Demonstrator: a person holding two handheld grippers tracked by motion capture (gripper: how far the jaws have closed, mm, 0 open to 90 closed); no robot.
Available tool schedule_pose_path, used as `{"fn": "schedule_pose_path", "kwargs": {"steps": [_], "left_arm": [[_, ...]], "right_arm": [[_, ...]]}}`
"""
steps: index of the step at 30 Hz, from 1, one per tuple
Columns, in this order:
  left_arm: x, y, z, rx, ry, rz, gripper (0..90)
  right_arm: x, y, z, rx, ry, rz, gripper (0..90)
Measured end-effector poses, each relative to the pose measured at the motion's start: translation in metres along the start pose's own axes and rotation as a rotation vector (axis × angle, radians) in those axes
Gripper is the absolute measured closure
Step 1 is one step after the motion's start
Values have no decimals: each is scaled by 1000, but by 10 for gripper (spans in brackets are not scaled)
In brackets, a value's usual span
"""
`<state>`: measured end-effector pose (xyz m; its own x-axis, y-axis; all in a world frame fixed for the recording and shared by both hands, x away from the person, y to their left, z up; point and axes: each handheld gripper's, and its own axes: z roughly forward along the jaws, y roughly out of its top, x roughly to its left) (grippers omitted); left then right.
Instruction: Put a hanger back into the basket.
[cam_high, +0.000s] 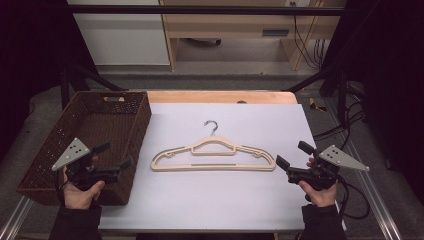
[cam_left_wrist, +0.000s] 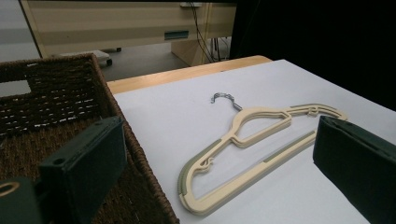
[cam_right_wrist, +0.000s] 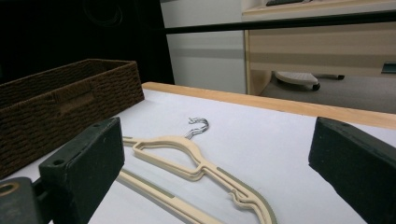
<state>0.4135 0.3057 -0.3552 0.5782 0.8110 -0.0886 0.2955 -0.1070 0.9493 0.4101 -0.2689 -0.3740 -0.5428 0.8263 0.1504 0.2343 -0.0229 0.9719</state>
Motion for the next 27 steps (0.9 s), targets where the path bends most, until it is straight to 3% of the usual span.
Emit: {"fn": "schedule_pose_path", "kwargs": {"steps": [11,19,27], "left_arm": [[-3,-2,3,7,-7,6,27],[-6,-2,5,11,-5,16,26],[-6,-3,6,18,-4,18,26]], "right_arm": [[1,-4,18,64,16,-29,59],[1,-2,46,122,1,-73,81],[4,1,71,148,-2,-77,126]]}}
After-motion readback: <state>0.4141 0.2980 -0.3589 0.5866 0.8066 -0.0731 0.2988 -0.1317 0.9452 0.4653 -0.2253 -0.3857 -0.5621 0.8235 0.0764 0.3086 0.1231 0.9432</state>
